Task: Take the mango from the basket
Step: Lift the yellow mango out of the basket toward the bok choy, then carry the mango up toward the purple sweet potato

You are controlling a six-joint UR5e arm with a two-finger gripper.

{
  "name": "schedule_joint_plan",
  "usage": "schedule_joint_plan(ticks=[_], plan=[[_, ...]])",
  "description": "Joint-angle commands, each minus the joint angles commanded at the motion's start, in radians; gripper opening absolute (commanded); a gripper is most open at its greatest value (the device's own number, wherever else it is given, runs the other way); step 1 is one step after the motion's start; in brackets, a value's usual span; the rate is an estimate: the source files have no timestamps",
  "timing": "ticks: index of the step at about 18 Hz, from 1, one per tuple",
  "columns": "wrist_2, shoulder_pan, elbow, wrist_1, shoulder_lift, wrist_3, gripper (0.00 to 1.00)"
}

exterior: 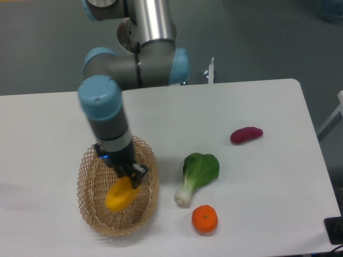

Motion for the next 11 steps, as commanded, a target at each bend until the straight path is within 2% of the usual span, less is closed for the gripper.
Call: schedule_joint_plan(ticks=[5,11], plan=[[-0.037,0.155,0.012,-0.101,0.045,0.222,0.47],[-0.04,0.293,0.014,-0.152,0.058,0.456,0.47]])
